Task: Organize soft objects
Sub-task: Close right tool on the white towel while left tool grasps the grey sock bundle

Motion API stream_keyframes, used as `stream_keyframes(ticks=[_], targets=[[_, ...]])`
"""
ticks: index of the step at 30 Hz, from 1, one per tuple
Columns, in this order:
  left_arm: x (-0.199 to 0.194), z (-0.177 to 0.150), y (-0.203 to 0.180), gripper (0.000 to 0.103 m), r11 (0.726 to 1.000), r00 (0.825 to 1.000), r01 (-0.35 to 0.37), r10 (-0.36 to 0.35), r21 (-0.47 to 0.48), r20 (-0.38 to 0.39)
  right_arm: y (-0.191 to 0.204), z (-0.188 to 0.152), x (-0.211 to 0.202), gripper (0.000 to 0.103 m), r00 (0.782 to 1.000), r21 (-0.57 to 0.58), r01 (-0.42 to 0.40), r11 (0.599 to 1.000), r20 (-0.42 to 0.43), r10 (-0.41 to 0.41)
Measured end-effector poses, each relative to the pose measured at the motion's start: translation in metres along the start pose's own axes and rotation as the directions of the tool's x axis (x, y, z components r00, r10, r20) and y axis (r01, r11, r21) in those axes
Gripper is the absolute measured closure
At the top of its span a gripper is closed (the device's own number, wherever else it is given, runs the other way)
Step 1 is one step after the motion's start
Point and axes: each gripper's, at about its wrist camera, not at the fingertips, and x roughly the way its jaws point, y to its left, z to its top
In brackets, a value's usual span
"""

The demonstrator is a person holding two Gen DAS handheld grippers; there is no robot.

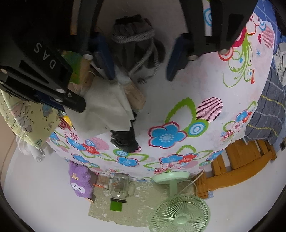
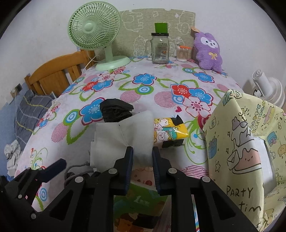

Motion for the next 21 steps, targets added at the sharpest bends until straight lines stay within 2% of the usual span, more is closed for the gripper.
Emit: stream_keyframes(ticks=[6,9,21], targets=[[-0.001,-0.005,-0.004,0.072,1.0,1.0,-0.001,0.001,0.018,0.002,0.0,-0.004,-0.005,0.079,1.0,0.01,-0.005,1.0,0.003,0.005],[-0.003,-0.005,-0.005,0.079,1.0,1.0,-0.001,0.001,0.02,0.008,-0.002,-0.005,-0.007,0.08,1.0,0.017,-0.008,1.0,0.007,0.008],[-0.016,0.009,-0.01,0.083,0.999,0.998,-0.013,0.01,0.053,0.059,-0.006,0.002,-0.017,0.081,0.999,0.038,-0.014,0.999,0.043,0.012]])
